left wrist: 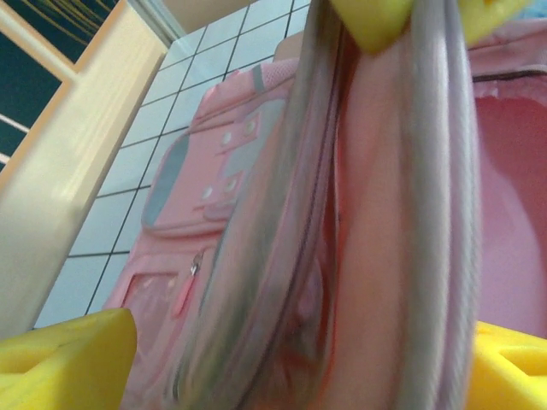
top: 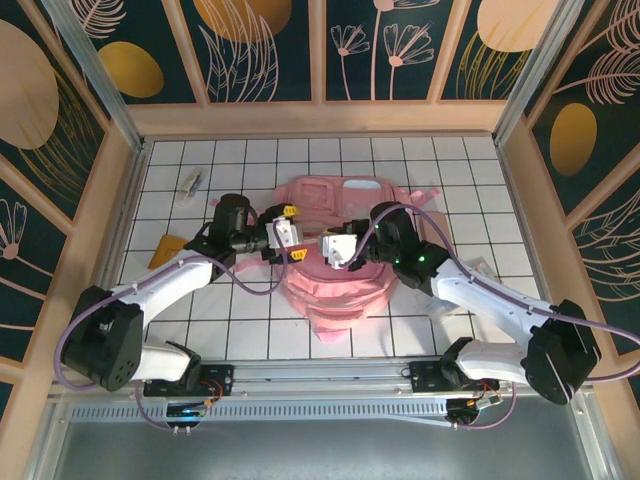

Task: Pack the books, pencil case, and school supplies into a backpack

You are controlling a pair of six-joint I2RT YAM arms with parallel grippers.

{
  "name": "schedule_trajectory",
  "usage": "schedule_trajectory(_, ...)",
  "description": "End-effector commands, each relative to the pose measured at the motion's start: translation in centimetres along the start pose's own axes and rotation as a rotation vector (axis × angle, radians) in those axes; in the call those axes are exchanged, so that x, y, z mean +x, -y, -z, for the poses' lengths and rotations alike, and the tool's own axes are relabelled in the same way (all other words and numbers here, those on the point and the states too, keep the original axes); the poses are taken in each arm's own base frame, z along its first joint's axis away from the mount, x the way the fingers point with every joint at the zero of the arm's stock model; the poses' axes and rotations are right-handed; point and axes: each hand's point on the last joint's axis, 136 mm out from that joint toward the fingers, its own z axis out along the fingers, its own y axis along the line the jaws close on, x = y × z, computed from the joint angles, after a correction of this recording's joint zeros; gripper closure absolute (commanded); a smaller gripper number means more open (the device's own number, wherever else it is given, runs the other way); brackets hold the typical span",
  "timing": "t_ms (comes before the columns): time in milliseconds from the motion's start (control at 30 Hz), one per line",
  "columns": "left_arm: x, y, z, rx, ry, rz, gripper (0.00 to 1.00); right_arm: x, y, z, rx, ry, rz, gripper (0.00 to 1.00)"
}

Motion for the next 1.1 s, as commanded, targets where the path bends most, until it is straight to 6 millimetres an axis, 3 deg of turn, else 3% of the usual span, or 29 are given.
schedule_trajectory(0,-2.4,-0.6,-0.5,0.009,0.084,-0.082,0.18,-4.3,3.4,0.6,0.076,0.160,0.038,1.00)
schedule_trajectory(100,-2.9,-0.8,-1.0,0.003,0.101,-0.100,0.34,-4.7,3.6,0.7,0.082,0.180,0.036,1.00)
schedule_trajectory(267,-2.6,-1.3,-1.6,-0.007,0.086,-0.110,0.96,-4.7,4.4,0.4,0.113,0.181,0.015,0.97)
schedule_trajectory(400,-2.7,-2.9,-1.1,-0.107,0.074,-0.066,1.00,-4.6,5.9,1.5,0.211,0.196,-0.082,0.56)
schedule_trajectory(533,-1.5,-4.5,-0.2,-0.230,0.004,-0.035,1.00,-4.4,6.7,4.0,0.319,0.269,-0.254,0.29)
schedule_trajectory(600,-0.9,-5.3,0.5,-0.295,-0.029,-0.008,1.00,-4.0,7.0,5.7,0.399,0.295,-0.328,0.21)
schedule_trajectory(633,-0.6,-5.6,0.8,-0.320,-0.045,0.011,1.00,-3.5,7.4,6.6,0.450,0.308,-0.389,0.01)
schedule_trajectory(733,0.1,-6.7,1.5,-0.374,-0.078,0.078,1.00,-2.3,8.9,10.0,0.627,0.357,-0.612,0.01)
schedule_trajectory(800,0.5,-7.7,2.0,-0.421,-0.088,0.141,1.00,0.8,10.4,12.4,0.807,0.326,-0.876,0.01)
schedule_trajectory(867,1.0,-8.9,2.7,-0.469,-0.090,0.227,1.00,5.9,11.0,15.3,1.057,0.223,-1.208,0.01)
schedule_trajectory(967,1.5,-10.2,3.4,-0.523,-0.083,0.305,1.00,12.8,8.5,17.1,1.221,-0.028,-1.477,0.01)
schedule_trajectory(1067,0.9,-10.9,3.4,-0.539,-0.063,0.325,1.00,18.4,5.2,16.7,1.184,-0.267,-1.667,0.01)
